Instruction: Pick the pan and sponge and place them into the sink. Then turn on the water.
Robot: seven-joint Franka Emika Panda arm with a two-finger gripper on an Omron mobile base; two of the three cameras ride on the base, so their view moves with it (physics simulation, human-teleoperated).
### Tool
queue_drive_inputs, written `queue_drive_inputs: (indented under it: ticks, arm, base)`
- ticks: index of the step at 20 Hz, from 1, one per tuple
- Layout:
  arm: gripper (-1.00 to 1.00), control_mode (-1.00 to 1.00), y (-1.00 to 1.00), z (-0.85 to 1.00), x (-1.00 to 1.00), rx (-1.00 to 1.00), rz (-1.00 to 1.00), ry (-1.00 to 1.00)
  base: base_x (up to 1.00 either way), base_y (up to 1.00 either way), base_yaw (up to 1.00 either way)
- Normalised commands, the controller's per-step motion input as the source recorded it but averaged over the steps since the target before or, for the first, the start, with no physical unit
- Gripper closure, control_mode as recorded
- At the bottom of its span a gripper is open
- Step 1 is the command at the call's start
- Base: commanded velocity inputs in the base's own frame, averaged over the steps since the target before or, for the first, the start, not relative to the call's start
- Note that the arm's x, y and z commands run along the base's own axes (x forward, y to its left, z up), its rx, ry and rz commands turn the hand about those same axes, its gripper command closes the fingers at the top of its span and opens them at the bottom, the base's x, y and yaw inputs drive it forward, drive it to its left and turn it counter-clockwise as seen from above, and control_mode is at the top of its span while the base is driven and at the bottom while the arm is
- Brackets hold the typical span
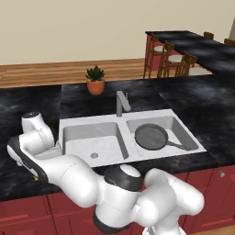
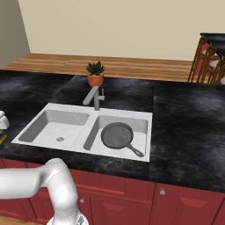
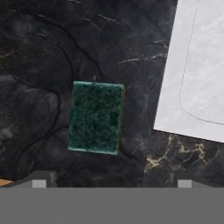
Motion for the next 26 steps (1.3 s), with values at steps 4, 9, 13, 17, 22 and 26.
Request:
queue_drive_inputs:
  ticks: [4,9,13,17,22,26]
  arm:
    - [-1.0,-1.0,0.09,-0.14,0.06,0.0,0.0,-0.01]
    - [-1.0,-1.0,0.07,-0.09,0.14,0.0,0.0,0.0]
    - [-1.0,-1.0,0.09,-0.08,0.18,0.0,0.0,0.0]
    - [-1.0,-1.0,0.1,-0.09,0.16,0.0,-0.01,0.0]
    - [-1.0,-1.0,0.14,-0.12,0.11,0.0,-0.01,0.0]
    - [-1.0,-1.0,0.1,-0.11,0.09,0.0,-0.02,0.02]
  base:
    - [0.0,0.0,0.0]
    - [0.0,0.0,0.0]
    - [0.0,0.0,0.0]
    - [0.0,0.0,0.0]
    - [0.0,0.0,0.0]
    - [0.0,0.0,0.0]
